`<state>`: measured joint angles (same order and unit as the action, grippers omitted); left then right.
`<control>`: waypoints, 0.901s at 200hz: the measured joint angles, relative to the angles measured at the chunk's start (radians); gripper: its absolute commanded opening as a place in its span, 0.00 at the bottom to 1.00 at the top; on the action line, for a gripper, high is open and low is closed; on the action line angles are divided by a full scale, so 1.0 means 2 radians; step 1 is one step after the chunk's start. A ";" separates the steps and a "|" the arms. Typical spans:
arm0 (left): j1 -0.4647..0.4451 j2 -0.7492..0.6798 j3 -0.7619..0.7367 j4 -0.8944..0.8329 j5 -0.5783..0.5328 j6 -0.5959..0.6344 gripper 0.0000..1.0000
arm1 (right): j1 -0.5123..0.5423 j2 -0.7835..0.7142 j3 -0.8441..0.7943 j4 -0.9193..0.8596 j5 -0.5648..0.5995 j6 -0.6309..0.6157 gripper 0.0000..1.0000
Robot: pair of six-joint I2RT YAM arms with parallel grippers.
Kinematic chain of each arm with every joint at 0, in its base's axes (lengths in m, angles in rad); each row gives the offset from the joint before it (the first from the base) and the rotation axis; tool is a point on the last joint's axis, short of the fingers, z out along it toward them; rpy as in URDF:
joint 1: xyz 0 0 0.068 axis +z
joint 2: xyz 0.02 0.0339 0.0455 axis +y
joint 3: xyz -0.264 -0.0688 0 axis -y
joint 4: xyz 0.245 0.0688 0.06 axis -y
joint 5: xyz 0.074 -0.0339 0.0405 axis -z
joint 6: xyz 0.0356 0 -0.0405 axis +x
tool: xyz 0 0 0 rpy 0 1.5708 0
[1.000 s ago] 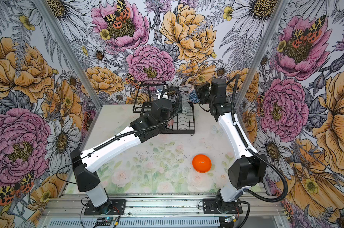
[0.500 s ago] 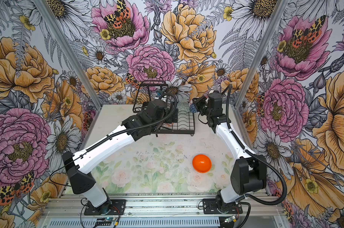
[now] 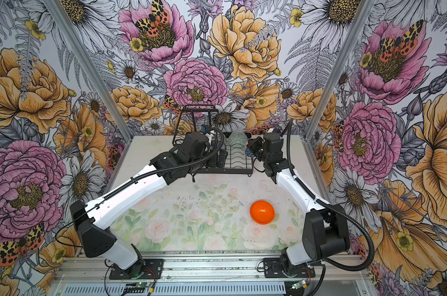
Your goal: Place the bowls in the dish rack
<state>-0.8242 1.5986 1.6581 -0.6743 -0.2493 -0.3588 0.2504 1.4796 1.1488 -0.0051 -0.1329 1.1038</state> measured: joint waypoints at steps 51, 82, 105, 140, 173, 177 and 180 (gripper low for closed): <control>0.029 0.000 -0.013 -0.007 0.043 0.005 0.99 | 0.019 0.051 0.000 0.046 0.021 -0.001 0.00; 0.044 0.000 -0.013 -0.011 0.061 0.005 0.99 | 0.025 0.106 0.018 0.054 0.022 -0.001 0.00; 0.050 0.000 -0.012 -0.015 0.072 0.005 0.99 | 0.026 0.143 0.045 0.058 0.021 -0.001 0.00; 0.058 0.000 -0.012 -0.017 0.085 0.005 0.99 | 0.026 0.188 0.087 0.071 0.022 0.001 0.00; 0.071 0.002 -0.009 -0.019 0.097 0.005 0.99 | 0.026 0.226 0.118 0.086 0.022 0.001 0.00; 0.073 0.004 -0.007 -0.019 0.098 0.005 0.99 | 0.026 0.231 0.123 0.087 0.022 0.001 0.00; 0.075 0.006 -0.005 -0.020 0.099 0.005 0.99 | 0.026 0.235 0.126 0.088 0.022 0.001 0.00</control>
<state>-0.6750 1.6096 1.6478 -0.7139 -0.0505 -0.3481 0.3027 1.9499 1.4014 0.1707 -0.0895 1.1057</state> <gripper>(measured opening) 0.986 0.081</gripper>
